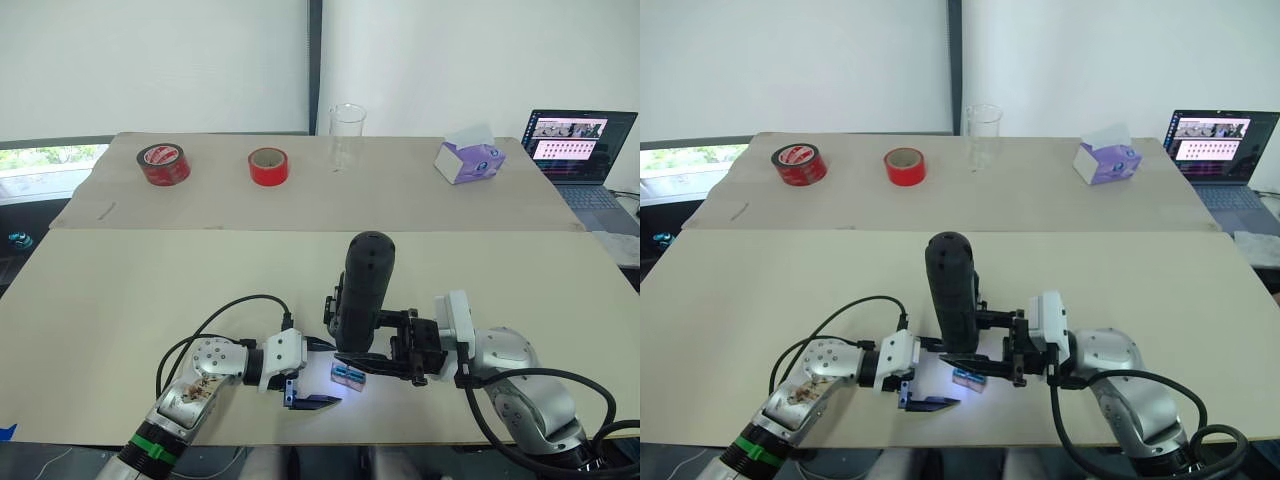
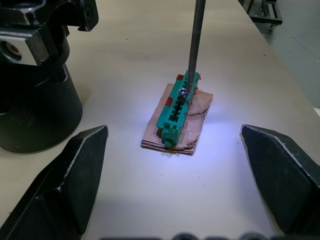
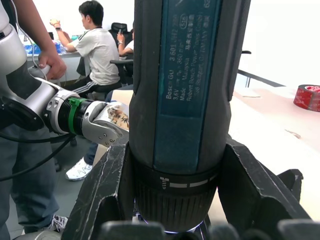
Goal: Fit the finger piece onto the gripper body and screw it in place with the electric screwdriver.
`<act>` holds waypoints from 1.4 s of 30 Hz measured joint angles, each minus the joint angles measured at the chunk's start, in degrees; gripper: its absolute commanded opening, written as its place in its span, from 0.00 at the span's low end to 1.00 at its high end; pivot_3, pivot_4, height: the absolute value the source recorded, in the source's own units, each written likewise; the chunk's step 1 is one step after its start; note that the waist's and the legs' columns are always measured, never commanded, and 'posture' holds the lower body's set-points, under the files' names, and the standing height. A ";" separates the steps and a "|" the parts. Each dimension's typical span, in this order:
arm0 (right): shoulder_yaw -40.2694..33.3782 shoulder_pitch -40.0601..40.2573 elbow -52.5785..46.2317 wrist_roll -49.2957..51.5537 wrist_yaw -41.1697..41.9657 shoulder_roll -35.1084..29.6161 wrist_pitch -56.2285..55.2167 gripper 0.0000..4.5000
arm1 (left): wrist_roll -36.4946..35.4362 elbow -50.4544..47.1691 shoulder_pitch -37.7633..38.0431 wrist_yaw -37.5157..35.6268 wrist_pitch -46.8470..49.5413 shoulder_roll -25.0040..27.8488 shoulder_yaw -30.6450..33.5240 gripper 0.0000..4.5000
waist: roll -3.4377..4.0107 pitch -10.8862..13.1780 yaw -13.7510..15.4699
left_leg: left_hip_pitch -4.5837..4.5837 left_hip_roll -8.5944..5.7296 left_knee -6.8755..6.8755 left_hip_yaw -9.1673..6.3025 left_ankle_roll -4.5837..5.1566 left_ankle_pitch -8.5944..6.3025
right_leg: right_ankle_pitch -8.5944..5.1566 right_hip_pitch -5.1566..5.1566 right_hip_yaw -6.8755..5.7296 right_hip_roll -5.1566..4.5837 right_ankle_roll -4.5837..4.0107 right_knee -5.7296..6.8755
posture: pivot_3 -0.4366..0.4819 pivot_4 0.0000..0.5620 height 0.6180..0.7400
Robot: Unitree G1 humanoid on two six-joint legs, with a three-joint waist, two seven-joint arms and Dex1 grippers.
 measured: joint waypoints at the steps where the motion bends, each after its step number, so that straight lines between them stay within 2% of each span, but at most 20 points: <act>1: 0.00 0.04 0.00 0.00 0.02 -0.02 0.00 0.43 | 0.00 0.00 0.02 0.00 -0.02 0.00 0.00 1.00 | 0.00 0.00 0.00 | 0.00 0.00 0.00 0.00 0.00 0.00 | 0.00 0.00 0.00 0.00 0.00 0.00 | 0.48 0.27 1.00; 42: 0.32 0.80 0.36 -0.11 0.31 -1.80 1.64 0.43 | 0.00 -0.58 0.05 0.35 0.62 0.03 -0.13 1.00 | 0.00 0.00 -0.02 | 0.00 0.00 0.00 0.00 0.00 0.00 | 0.01 -0.01 0.00 0.00 0.01 0.00 | 0.48 0.27 1.00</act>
